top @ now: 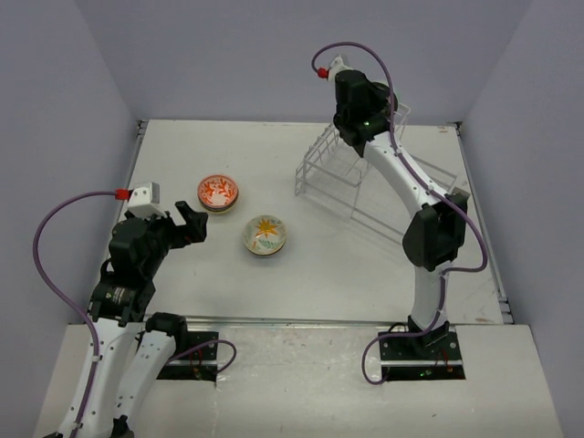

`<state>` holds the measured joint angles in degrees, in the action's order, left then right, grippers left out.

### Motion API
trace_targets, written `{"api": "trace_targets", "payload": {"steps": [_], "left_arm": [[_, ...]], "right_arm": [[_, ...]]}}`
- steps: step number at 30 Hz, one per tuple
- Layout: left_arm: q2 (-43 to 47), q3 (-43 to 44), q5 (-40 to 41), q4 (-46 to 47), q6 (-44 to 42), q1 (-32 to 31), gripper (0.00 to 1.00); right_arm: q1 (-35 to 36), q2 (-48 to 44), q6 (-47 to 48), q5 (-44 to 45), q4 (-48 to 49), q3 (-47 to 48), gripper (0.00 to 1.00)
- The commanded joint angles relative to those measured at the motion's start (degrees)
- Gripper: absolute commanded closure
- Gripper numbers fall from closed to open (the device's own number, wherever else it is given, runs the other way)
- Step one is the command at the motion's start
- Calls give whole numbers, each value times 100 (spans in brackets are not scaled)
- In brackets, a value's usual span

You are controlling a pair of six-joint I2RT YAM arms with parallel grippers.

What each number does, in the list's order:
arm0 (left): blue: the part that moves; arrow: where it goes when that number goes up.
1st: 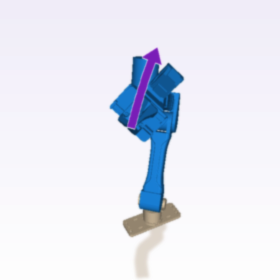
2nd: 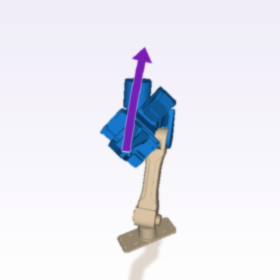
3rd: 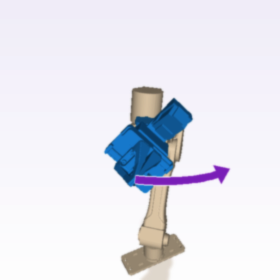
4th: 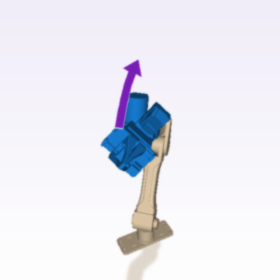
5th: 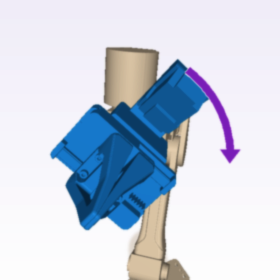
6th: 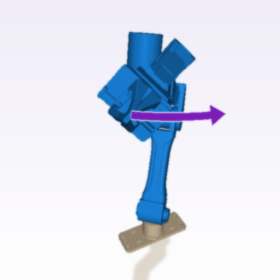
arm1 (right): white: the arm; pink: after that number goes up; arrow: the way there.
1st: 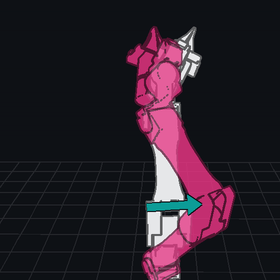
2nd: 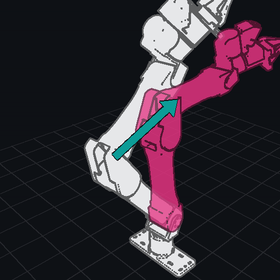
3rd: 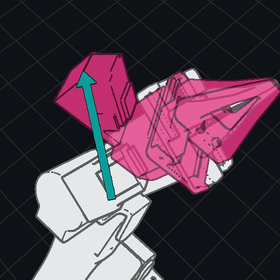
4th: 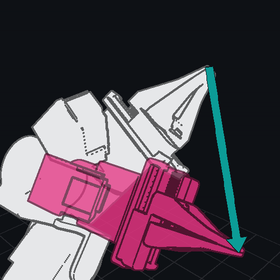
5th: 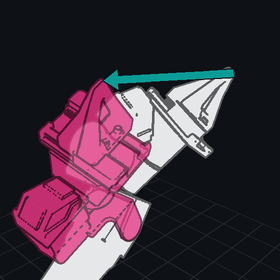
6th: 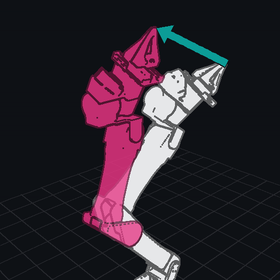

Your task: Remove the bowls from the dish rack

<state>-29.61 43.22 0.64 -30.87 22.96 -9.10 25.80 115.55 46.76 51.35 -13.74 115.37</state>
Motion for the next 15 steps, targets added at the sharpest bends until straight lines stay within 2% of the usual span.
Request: {"api": "trace_targets", "payload": {"steps": [1, 15], "left_arm": [[16, -33, -38, 248, -46, -39, 0], [-36, -33, -38, 240, -46, -39, 0]], "right_arm": [[74, -392, -352, -442, 152, 73, 100], [83, -990, -633, -433, 196, 47, 100]]}}
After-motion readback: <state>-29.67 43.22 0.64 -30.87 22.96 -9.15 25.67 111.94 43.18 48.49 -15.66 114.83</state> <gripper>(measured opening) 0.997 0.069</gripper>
